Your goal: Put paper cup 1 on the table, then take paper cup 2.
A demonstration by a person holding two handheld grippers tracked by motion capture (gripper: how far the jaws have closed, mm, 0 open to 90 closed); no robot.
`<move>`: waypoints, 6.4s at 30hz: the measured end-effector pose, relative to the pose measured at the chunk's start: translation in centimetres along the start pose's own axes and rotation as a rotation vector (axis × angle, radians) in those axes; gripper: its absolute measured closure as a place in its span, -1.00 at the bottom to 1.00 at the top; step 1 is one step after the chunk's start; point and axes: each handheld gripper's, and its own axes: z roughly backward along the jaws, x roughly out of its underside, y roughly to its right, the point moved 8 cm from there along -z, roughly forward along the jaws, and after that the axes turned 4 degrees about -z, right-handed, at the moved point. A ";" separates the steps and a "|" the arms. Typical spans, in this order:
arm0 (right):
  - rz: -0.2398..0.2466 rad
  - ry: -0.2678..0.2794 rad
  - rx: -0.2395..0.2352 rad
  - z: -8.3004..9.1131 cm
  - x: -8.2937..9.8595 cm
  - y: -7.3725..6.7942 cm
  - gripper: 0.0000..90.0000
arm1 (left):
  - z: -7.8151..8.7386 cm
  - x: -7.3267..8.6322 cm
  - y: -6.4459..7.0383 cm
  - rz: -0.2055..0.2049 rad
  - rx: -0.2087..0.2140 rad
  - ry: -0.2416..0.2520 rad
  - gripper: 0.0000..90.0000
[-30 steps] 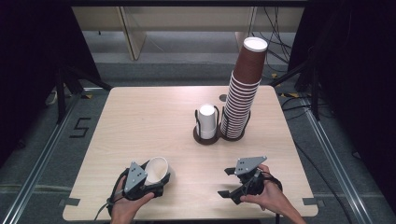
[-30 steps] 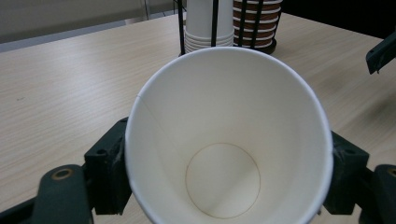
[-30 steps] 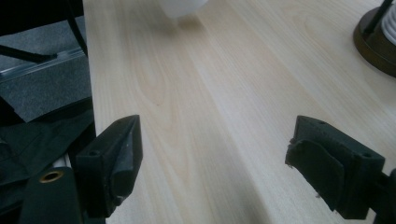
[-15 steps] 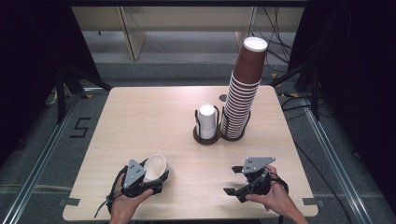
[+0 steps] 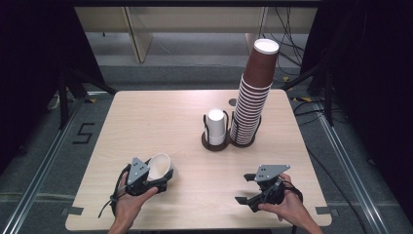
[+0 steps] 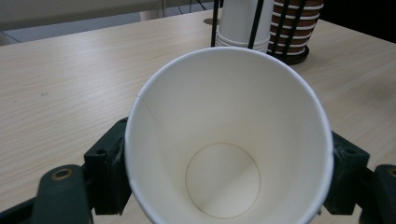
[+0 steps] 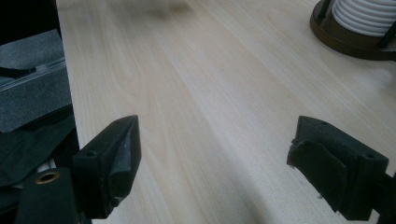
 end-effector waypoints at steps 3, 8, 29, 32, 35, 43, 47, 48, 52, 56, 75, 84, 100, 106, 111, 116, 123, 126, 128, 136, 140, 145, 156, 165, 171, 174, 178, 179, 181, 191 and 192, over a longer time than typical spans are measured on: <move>0.009 0.008 0.000 0.1 0.0 0.1 -0.63 | -0.5 -0.3 -0.6 0.003 -0.004 -0.005 -0.53; 0.009 0.002 0.005 0.3 0.3 0.3 -0.64 | -1.4 -1.1 -1.7 0.012 -0.021 -0.008 -0.53; 0.008 -0.010 -0.006 0.2 0.8 0.0 -0.64 | -6.6 -4.5 -7.9 0.001 -0.136 -0.087 -0.53; -0.001 -0.012 -0.008 0.2 0.9 -0.1 -0.64 | -7.3 -4.7 -8.9 -0.002 -0.156 -0.112 -0.53; 0.013 -0.009 0.001 0.2 0.9 0.1 -0.64 | -8.1 -4.8 -9.6 0.005 -0.162 -0.120 -0.53; 0.007 -0.018 -0.009 0.0 1.1 -0.1 -0.64 | -10.0 -4.7 -11.5 0.013 -0.201 -0.139 -0.53; 0.011 -0.016 -0.009 0.1 1.1 -0.1 -0.64 | -10.8 -4.4 -12.3 0.024 -0.228 -0.150 -0.53; 0.012 -0.016 -0.009 0.1 1.1 0.0 -0.64 | -10.9 -4.3 -12.5 0.014 -0.233 -0.167 -0.53; 0.001 -0.024 -0.017 0.1 1.2 -0.2 -0.64 | -11.4 -3.7 -13.0 -0.010 -0.258 -0.210 -0.54; 0.014 -0.022 -0.014 0.1 1.2 -0.1 -0.64 | -11.5 -3.2 -13.5 -0.002 -0.276 -0.231 -0.54; -0.001 -0.027 -0.022 0.1 1.3 -0.4 -0.64 | -11.8 -2.3 -13.1 0.032 -0.235 -0.197 -0.68; 0.022 -0.026 -0.024 0.0 1.3 -0.4 -0.64 | -11.0 -1.2 -13.1 0.063 -0.217 -0.195 -0.68; 0.016 -0.030 -0.028 -0.1 1.3 -0.5 -0.64 | -7.5 -0.6 -11.4 0.105 -0.205 -0.199 -0.68; 0.019 -0.028 -0.025 0.0 1.3 -0.4 -0.64 | -5.7 -0.6 -10.3 0.071 -0.211 -0.209 -0.68; 0.017 -0.025 -0.027 0.0 1.2 -0.5 -0.64 | -4.0 -0.9 -8.7 0.076 -0.196 -0.183 -0.68; 0.004 -0.020 -0.020 0.1 1.2 -0.3 -0.64 | -2.5 -1.4 -5.9 0.049 -0.147 -0.154 -0.68; 0.010 -0.011 -0.014 0.1 1.1 -0.2 -0.64 | -1.2 -1.7 -2.1 0.034 -0.067 -0.088 -0.68; 0.002 -0.008 -0.012 0.2 1.0 0.0 -0.64 | -0.7 -1.3 -0.9 0.047 -0.045 -0.065 -0.68; -0.003 -0.005 -0.008 0.3 1.0 0.2 -0.64 | -0.4 -0.9 -0.4 0.052 -0.041 -0.070 -0.67; -0.011 0.034 0.035 1.1 0.2 0.7 -0.64 | 0.2 1.8 2.4 0.022 0.001 -0.105 -0.68; -0.019 0.053 0.052 1.6 -0.4 1.2 -0.63 | 0.6 2.7 3.7 0.005 0.028 -0.104 -0.68; -0.043 0.081 0.090 2.6 -1.6 2.3 -0.62 | 0.9 3.4 4.7 -0.011 0.047 -0.103 -0.68; -0.095 0.197 0.222 6.7 -5.6 5.4 -0.61 | 0.8 4.3 5.1 -0.044 0.065 -0.123 -0.68; -0.144 0.301 0.298 9.4 -9.8 8.5 -0.64 | 0.5 4.7 5.1 -0.041 0.080 -0.133 -0.67; -0.187 0.339 0.292 10.8 -12.8 10.4 -0.65 | 0.4 4.9 5.3 -0.057 0.096 -0.149 -0.68; -0.166 0.357 0.311 11.3 -14.2 11.2 -0.65 | 0.4 5.0 5.4 -0.053 0.091 -0.153 -0.68; -0.199 0.358 0.320 12.1 -15.6 11.9 -0.66 | 0.2 5.2 5.6 -0.061 0.101 -0.158 -0.67; -0.192 0.365 0.319 12.2 -16.1 12.2 -0.66 | 0.2 5.3 5.6 -0.066 0.102 -0.160 -0.67; -0.182 0.359 0.346 12.5 -16.8 12.6 -0.66 | 0.2 5.3 5.6 -0.069 0.102 -0.165 -0.67; -0.171 0.392 0.341 14.2 -20.9 13.1 -0.66 | 0.0 5.5 5.8 -0.070 0.105 -0.177 -0.67; -0.143 0.399 0.346 14.3 -21.4 13.2 -0.66 | -0.1 5.5 5.8 -0.065 0.104 -0.173 -0.67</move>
